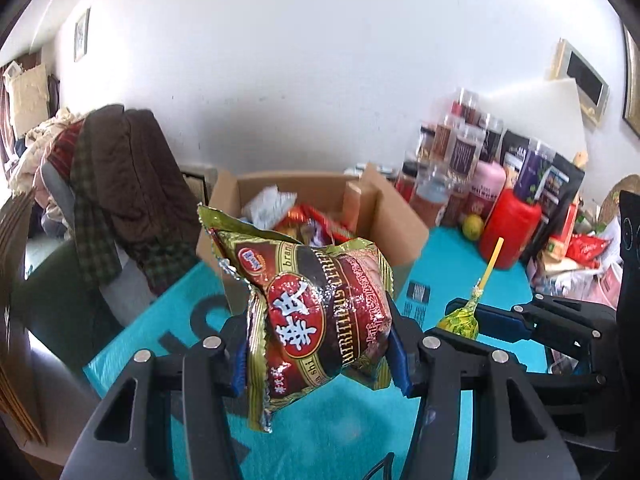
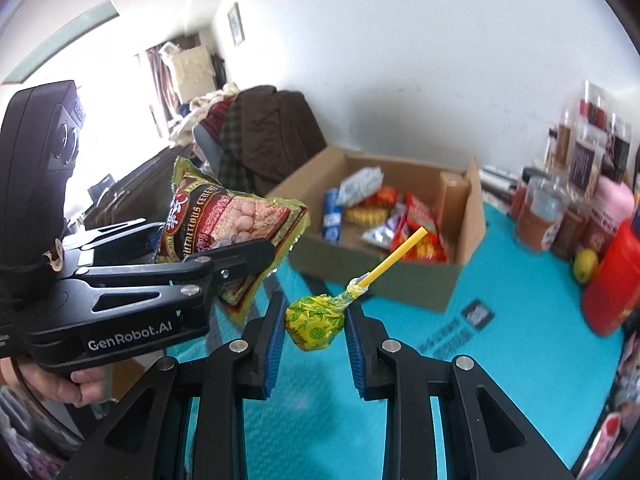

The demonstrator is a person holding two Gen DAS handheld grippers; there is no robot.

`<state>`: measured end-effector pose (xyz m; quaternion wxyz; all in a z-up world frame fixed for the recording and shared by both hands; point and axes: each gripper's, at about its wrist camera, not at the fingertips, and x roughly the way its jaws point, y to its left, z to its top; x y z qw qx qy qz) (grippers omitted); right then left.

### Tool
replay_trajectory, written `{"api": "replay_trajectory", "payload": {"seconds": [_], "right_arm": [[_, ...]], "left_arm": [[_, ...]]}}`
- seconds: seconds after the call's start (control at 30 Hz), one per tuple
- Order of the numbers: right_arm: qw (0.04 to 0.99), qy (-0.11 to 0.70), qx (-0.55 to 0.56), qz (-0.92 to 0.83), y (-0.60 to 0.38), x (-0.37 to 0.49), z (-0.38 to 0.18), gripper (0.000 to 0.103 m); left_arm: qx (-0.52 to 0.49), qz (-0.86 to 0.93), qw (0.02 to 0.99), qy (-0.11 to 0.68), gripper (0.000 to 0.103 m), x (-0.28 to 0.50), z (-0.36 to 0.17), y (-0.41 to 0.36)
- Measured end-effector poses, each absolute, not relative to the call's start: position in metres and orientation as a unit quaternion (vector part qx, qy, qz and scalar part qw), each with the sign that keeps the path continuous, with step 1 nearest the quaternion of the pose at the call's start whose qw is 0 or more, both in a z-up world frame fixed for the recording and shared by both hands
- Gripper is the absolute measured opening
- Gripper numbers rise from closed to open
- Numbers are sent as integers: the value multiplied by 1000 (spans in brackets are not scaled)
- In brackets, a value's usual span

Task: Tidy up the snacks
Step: 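Lift the snack bag and lollipop and carry both over the box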

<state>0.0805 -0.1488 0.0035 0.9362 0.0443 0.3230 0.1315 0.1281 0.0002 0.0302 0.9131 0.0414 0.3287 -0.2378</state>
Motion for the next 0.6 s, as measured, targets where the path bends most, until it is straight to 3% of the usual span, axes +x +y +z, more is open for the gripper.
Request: {"api": "replay_trajectory", "payload": {"seconds": [0.6], "right_arm": [[959,261,13,110,-177,159,48,28]], "left_arm": [[33,-254,922,290,53,217,59,-36]]}}
